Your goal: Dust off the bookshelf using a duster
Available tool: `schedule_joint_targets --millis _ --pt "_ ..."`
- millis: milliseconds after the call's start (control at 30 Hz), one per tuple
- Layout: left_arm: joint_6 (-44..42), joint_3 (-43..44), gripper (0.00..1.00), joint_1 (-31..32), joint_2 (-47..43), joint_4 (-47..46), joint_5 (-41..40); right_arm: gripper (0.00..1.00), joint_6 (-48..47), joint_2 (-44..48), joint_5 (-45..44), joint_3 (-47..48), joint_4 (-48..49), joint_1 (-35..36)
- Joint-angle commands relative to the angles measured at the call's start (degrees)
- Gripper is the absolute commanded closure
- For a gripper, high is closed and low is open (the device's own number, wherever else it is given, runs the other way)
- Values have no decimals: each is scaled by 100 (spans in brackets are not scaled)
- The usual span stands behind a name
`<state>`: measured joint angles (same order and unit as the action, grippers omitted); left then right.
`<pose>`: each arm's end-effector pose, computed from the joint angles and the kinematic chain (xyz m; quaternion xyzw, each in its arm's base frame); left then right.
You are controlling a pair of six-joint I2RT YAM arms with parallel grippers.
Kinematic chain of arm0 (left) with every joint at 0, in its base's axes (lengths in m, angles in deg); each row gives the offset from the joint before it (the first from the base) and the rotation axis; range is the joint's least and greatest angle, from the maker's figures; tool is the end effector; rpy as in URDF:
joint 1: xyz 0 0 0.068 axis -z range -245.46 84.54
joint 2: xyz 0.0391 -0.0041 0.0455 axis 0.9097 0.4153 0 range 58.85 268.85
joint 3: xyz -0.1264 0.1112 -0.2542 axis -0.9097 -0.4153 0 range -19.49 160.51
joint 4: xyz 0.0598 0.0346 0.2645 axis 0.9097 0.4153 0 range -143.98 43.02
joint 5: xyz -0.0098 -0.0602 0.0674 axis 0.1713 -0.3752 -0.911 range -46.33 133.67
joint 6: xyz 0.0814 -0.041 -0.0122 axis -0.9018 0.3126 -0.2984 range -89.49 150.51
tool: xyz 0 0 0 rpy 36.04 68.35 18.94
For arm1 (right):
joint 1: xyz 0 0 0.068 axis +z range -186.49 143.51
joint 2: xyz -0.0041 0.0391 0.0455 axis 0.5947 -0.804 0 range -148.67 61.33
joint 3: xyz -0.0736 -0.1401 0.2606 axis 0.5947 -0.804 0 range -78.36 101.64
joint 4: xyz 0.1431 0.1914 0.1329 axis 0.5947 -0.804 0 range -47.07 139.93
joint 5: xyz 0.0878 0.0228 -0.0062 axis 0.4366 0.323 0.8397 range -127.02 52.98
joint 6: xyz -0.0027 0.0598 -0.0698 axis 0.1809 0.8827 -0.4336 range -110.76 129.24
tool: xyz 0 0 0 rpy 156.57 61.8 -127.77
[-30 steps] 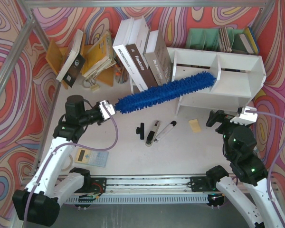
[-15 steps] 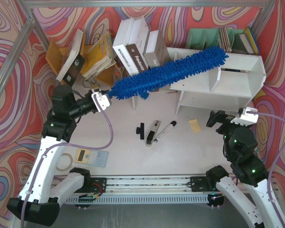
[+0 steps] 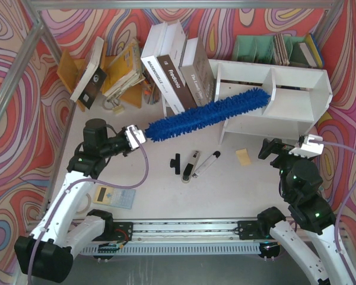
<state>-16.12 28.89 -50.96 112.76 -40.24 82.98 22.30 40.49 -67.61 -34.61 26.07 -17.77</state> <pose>0.2168 -0.1102 0.3429 0.5581 0.5623 -0.1127 0.5997 0.1096 -0.0073 0.3725 0.1508 0.6959 0.0043 0.7021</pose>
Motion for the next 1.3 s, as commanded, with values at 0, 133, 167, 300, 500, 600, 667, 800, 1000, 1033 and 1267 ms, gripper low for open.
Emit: schedule_joint_targets --millis 0,133,167,300,500,600,667,800,1000,1033,1267 --pt "313 -262 100 135 -265 -605 -94 10 -67 28 -35 -42 184 -18" --pt "522 -74 100 180 -345 -566 -80 10 -67 27 -52 -46 189 -22" --pt "678 59 100 184 -358 -572 -55 10 -67 27 -43 -42 188 -18" --pt "1542 562 100 185 -377 -611 248 10 -82 27 -48 -50 201 -22" --pt "2542 997 100 198 -573 -735 20 10 -81 36 -44 -59 212 -18" --pt "3081 1045 100 225 -826 -892 -170 10 -84 28 -35 -66 227 -18" --pt "3444 1081 100 244 -987 -994 -375 10 -84 5 -28 -68 233 -16" --pt "4432 1410 100 263 -1035 -867 -969 10 -85 -30 -13 -59 229 -18" --pt "5592 2245 100 263 -806 -182 -1760 10 -77 -52 -26 -50 206 -18" --pt "5751 2308 100 264 -840 -149 -1967 10 -76 -52 -26 -50 206 -18" --pt "6488 2867 100 264 -775 746 -3314 10 -76 -77 -2 -50 202 -18"
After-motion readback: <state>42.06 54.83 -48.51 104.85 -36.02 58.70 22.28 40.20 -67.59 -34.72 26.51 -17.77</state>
